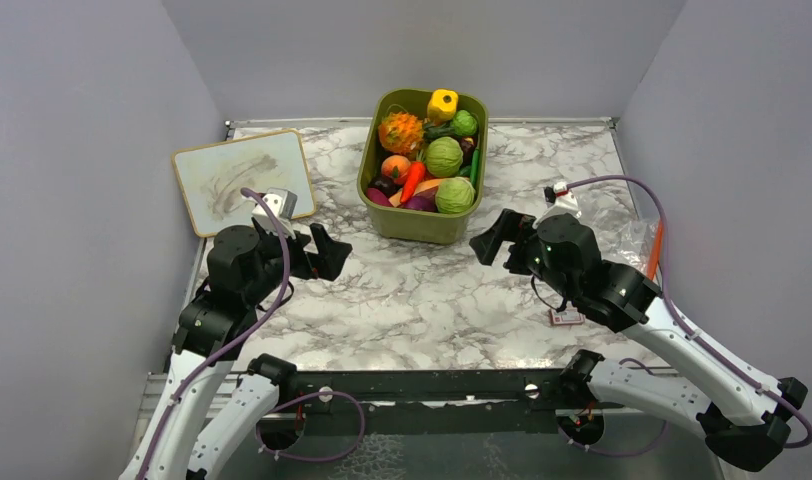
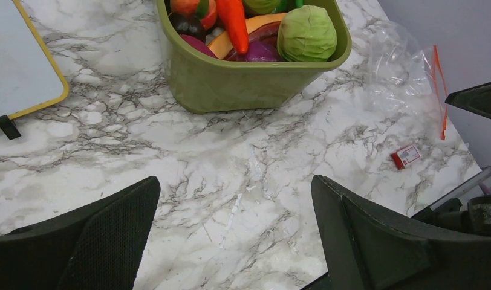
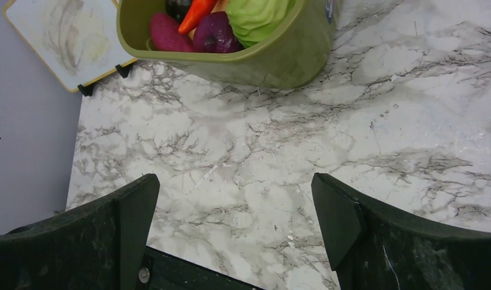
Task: Place the food in the zip-top bag and seal the zipper
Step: Pick up the zipper food storage bag at the center of the board.
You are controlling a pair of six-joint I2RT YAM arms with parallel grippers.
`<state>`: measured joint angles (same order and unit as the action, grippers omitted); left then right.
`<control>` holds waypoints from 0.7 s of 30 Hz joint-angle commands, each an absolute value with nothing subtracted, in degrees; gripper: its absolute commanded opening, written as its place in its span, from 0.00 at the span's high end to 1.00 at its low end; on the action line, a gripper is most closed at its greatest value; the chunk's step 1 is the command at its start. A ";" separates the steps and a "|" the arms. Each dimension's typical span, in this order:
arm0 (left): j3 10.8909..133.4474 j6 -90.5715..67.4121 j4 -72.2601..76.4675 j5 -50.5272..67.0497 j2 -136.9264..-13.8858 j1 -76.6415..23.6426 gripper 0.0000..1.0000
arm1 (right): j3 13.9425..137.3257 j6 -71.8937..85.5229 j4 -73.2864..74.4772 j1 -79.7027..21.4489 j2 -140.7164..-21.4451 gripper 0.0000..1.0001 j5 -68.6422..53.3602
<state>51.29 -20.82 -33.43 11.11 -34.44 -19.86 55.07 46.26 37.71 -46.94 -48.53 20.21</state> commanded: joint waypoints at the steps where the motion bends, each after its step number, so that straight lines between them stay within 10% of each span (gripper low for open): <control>1: 50.62 -20.08 -31.30 10.07 -33.27 -19.51 0.00 | 55.20 46.64 36.61 -47.37 -48.42 0.00 22.82; 21: 43.51 -21.40 -27.22 20.20 -39.64 -19.51 0.01 | 59.44 43.79 36.10 -47.26 -58.67 0.17 35.00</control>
